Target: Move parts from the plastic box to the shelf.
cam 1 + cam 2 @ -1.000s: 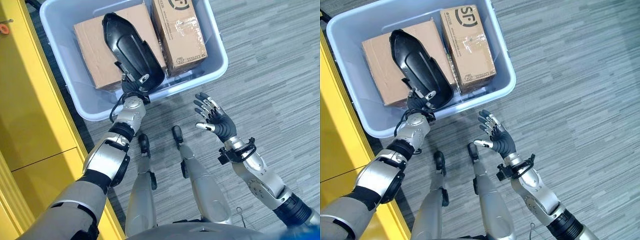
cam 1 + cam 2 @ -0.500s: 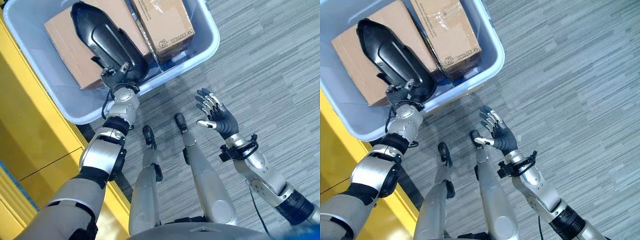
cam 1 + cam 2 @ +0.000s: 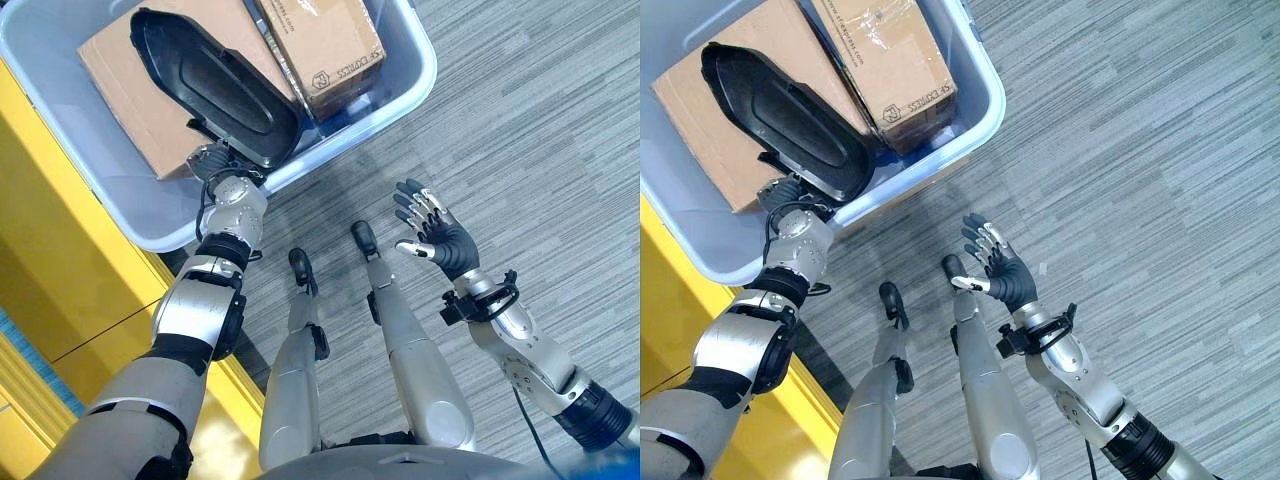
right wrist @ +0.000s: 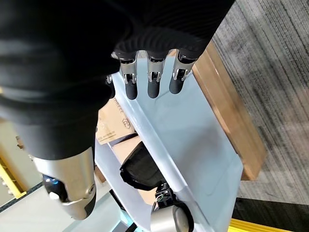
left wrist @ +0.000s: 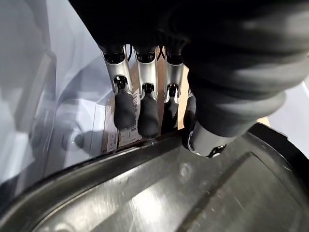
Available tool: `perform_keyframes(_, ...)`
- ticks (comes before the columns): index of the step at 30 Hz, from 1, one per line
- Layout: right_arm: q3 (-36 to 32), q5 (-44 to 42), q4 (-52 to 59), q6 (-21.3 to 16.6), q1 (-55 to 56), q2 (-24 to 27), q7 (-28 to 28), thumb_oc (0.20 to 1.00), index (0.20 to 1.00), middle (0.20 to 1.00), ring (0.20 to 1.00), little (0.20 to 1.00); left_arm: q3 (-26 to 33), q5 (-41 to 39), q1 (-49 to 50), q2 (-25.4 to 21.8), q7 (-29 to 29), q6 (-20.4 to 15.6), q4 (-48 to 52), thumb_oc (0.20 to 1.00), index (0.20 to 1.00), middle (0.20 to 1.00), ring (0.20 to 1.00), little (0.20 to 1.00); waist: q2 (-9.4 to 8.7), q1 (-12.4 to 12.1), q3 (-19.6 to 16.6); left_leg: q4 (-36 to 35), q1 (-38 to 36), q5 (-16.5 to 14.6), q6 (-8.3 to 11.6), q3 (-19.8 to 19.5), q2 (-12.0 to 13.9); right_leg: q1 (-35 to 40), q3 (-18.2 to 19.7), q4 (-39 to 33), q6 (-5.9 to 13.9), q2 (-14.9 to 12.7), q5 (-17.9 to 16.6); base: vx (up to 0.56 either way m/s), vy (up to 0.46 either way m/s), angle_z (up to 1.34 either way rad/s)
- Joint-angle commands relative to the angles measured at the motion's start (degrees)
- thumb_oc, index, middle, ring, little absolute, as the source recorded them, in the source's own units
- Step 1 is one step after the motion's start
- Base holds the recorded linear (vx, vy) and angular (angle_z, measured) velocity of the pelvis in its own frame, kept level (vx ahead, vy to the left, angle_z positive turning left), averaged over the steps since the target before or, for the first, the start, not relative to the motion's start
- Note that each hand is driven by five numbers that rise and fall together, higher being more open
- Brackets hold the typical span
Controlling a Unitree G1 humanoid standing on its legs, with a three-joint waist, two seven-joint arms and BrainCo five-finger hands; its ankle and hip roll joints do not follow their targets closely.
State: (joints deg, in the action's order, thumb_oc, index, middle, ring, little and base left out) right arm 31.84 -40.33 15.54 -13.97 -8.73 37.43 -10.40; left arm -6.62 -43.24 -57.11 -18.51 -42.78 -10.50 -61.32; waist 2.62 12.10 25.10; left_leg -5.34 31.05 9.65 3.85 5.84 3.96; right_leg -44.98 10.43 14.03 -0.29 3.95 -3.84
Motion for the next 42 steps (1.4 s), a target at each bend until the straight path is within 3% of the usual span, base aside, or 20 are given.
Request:
perform_keyframes(1, -2.5, -1.9, 4.8, -3.7, 2.9, 1.8, 0.7, 1.000, 1.000, 1.000, 1.000, 1.000, 2.1, 0.3, 1.0, 2.7, -0.3, -0.2, -7.0, 0.200, 0.200, 0.200, 0.200, 0.200, -0.35, 1.1, -0.2, 0.3, -14.0, -5.3, 2.81, -5.7, 6.0, 1.0, -0.6, 1.6, 6.19, -3.8, 3.9, -0.01, 0.006, 0.05)
perform_keyframes(18, -1.6, -3.7, 3.4, -3.1, 4.4, 0.8, 3.1, 1.000, 1.000, 1.000, 1.000, 1.000, 6.9, -1.5, 1.2, -4.9, 2.7, -0.7, -9.3, 0.200, 0.200, 0.200, 0.200, 0.200, -1.59, 0.3, -3.1, 0.3, -15.8, -6.3, 3.05, -7.1, 6.0, 6.1, -1.9, -0.6, 6.64, -5.3, 3.8, -0.01, 0.024, 0.08)
perform_keyframes(25, -0.8, -3.7, 2.8, -2.7, 4.8, -0.2, 3.8, 1.000, 1.000, 1.000, 1.000, 1.000, 6.9, -1.2, 4.1, -5.4, 3.2, -3.4, -4.3, 0.200, 0.200, 0.200, 0.200, 0.200, -2.09, -0.9, -4.0, 0.3, -16.0, -6.0, 3.15, -7.7, 6.0, 8.0, -2.6, -2.2, 6.70, -5.9, 3.1, 0.00, 0.003, 0.01)
perform_keyframes(27, -0.9, -3.3, 2.9, -2.8, 4.9, -0.1, 3.5, 1.000, 1.000, 1.000, 1.000, 1.000, 6.1, 0.6, 4.9, -4.8, 2.1, -4.3, -0.7, 0.200, 0.200, 0.200, 0.200, 0.200, -2.10, -1.1, -4.0, 0.3, -16.0, -6.0, 3.09, -7.9, 5.9, 8.3, -2.6, -2.4, 6.70, -6.0, 2.9, -0.03, 0.002, 0.05)
perform_keyframes(28, -1.5, -1.9, 2.7, -2.8, 5.3, -0.6, 2.8, 1.000, 1.000, 1.000, 1.000, 1.000, 3.3, 5.4, 10.2, -2.7, -0.2, -6.3, 11.5, 0.200, 0.200, 0.200, 0.200, 0.200, -2.02, -1.9, -3.8, 0.3, -16.0, -5.7, 2.90, -8.4, 5.8, 8.9, -3.1, -2.8, 6.52, -6.2, 2.8, -0.03, 0.007, 0.01)
perform_keyframes(35, -3.0, -0.3, 2.3, -2.2, 5.7, -1.1, 3.1, 1.000, 1.000, 1.000, 1.000, 1.000, 2.6, 14.9, 20.2, -2.5, -1.1, -6.4, 30.0, 0.200, 0.200, 0.200, 0.200, 0.200, -2.02, -3.2, -4.1, 0.3, -16.2, -5.7, 2.71, -8.9, 5.8, 9.9, -3.7, -3.2, 6.18, -6.3, 2.9, -0.01, 0.003, 0.05)
perform_keyframes(42, -4.3, 0.2, 1.5, -1.5, 5.2, -1.7, 4.3, 1.000, 1.000, 1.000, 1.000, 1.000, 4.3, 23.5, 29.0, -2.5, -0.1, -5.0, 41.0, 0.200, 0.200, 0.200, 0.200, 0.200, -2.39, -4.0, -5.4, 0.3, -16.2, -5.5, 2.65, -8.9, 5.9, 10.3, -3.8, -4.0, 6.01, -6.3, 2.5, 0.00, 0.000, 0.00)
